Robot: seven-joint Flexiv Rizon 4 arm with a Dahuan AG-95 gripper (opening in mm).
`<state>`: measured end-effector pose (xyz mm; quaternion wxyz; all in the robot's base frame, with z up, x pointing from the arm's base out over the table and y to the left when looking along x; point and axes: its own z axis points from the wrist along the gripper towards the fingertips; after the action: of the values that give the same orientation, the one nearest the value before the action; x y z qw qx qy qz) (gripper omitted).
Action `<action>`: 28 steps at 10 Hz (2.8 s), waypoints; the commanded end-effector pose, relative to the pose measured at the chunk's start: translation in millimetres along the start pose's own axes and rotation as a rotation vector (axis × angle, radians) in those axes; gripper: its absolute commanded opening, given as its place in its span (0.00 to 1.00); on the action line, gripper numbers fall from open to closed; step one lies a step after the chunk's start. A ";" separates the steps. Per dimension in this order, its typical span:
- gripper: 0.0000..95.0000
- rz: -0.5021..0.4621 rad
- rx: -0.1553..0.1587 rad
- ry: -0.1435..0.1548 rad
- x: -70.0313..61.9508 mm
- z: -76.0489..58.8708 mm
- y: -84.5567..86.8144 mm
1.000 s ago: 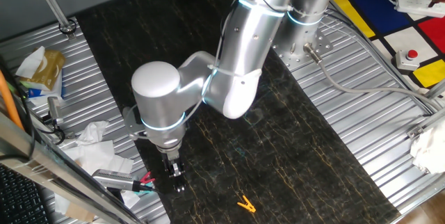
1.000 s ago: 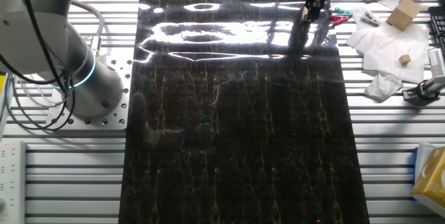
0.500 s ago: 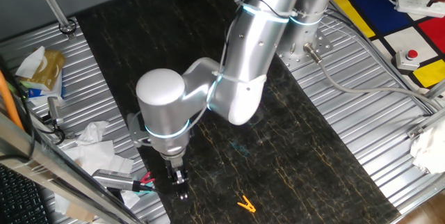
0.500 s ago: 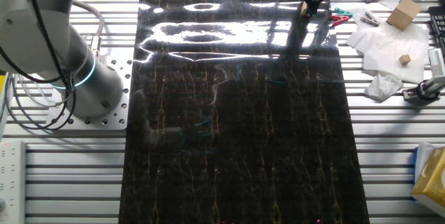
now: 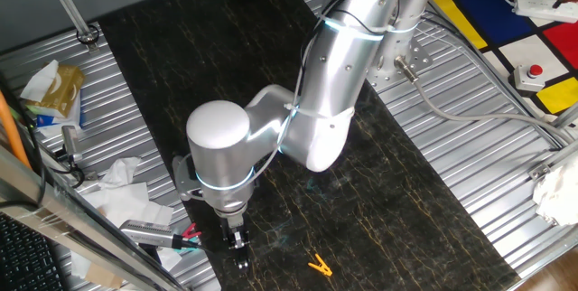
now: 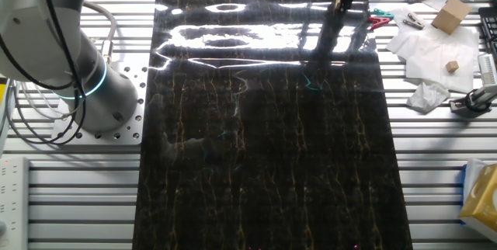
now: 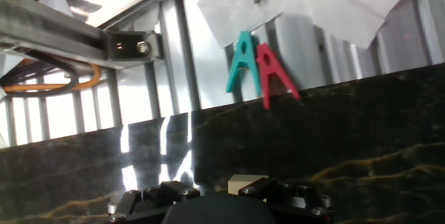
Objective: Use the gripper to push the small block from left to right
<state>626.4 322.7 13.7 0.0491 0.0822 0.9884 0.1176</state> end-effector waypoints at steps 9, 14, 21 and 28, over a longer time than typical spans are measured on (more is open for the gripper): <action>0.80 -0.096 0.085 0.024 0.4 -1.8 0.0; 0.80 -0.152 0.129 0.020 -1.2 -16.4 -11.8; 0.80 -0.194 0.129 0.041 -17.9 -73.9 -59.8; 0.80 -0.217 0.123 0.060 -52.4 -96.8 -75.8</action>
<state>659.3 220.7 93.2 0.0252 -0.0273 0.9978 0.0556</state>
